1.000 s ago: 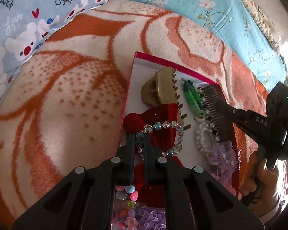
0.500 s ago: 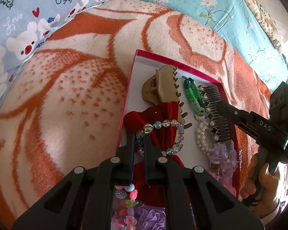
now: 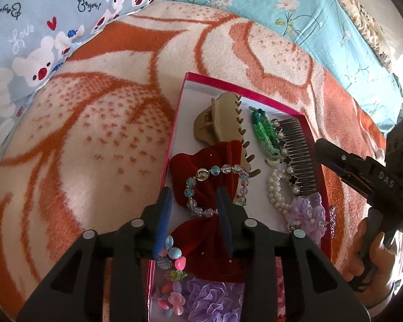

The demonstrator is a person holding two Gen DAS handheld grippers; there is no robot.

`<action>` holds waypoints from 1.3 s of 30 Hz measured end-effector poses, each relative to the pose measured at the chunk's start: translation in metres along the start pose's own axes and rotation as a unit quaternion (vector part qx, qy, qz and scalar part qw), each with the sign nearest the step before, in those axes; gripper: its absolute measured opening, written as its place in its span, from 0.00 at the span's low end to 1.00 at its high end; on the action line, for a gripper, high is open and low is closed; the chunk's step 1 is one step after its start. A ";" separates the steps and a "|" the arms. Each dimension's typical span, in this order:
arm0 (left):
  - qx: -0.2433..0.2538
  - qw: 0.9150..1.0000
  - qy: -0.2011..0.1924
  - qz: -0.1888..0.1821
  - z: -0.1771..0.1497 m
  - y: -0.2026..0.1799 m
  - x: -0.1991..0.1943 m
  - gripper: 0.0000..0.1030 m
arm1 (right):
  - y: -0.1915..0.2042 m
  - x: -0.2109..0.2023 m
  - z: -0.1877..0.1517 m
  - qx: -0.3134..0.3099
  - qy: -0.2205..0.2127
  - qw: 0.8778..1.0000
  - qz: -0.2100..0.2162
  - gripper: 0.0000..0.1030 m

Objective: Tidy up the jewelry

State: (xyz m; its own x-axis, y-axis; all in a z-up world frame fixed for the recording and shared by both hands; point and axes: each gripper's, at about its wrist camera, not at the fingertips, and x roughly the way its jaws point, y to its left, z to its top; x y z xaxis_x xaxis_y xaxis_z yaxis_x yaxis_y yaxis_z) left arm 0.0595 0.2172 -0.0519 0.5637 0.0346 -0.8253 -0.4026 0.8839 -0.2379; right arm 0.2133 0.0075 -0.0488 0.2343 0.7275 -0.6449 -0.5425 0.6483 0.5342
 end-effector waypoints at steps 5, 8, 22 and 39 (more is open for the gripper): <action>-0.001 1.000 -0.002 0.000 0.000 -0.001 -0.003 0.31 | 0.000 -0.011 -0.003 0.003 -0.007 1.000 0.003 0.45; 0.000 1.000 -0.004 0.001 -0.002 -0.001 -0.008 0.33 | 0.000 -0.020 -0.004 0.005 -0.013 1.000 0.005 0.46; -0.014 1.000 0.002 -0.012 -0.018 -0.005 -0.022 0.50 | 0.003 -0.060 -0.024 0.021 -0.029 0.999 0.015 0.72; -0.028 0.999 -0.009 -0.027 -0.040 -0.014 -0.059 0.77 | 0.008 -0.091 -0.056 0.038 -0.012 0.999 0.026 0.85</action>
State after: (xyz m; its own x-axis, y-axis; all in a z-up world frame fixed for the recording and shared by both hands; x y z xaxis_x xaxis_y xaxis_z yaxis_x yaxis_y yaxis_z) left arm 0.0030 0.1843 -0.0204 0.5985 -0.0043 -0.8011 -0.4101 0.8574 -0.3109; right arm 0.1424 -0.0662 -0.0168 0.2281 0.7652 -0.6021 -0.4923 0.6241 0.6067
